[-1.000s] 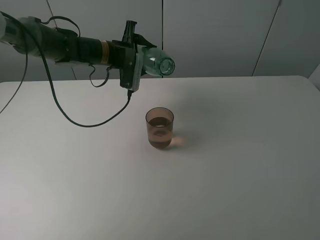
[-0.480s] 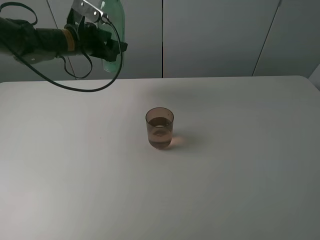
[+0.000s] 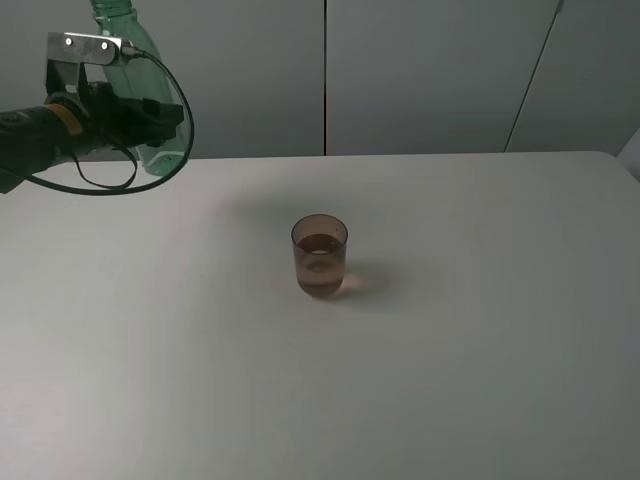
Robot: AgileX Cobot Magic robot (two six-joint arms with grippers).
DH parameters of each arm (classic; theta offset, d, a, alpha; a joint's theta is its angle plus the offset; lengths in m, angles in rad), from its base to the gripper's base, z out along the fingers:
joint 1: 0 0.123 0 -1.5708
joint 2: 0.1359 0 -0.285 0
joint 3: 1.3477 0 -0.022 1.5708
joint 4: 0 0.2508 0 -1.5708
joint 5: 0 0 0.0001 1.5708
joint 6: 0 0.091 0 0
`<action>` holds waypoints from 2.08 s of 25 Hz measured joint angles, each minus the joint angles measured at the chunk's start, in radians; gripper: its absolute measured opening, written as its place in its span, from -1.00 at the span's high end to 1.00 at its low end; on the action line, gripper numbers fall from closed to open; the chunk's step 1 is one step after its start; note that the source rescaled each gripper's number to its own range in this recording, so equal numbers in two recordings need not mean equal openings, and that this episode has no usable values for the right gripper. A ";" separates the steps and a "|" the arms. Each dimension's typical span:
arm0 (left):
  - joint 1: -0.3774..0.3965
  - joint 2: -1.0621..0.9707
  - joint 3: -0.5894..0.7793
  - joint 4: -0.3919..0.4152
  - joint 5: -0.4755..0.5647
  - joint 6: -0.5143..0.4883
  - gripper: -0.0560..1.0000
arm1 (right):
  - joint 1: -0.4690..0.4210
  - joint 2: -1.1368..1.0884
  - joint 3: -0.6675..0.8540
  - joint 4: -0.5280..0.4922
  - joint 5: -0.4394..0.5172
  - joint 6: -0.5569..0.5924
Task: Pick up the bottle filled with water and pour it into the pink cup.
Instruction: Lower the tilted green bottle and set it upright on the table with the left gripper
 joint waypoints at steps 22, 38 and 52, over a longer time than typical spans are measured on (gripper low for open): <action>0.124 0.107 0.197 -0.116 -0.203 0.253 0.87 | 0.000 0.000 0.000 0.000 0.000 0.000; 0.125 0.243 0.127 -0.103 -0.264 0.177 0.87 | 0.000 0.000 0.000 0.000 0.000 0.000; 0.125 0.258 0.121 -0.095 -0.287 0.195 0.81 | 0.000 0.000 0.000 0.000 0.000 0.000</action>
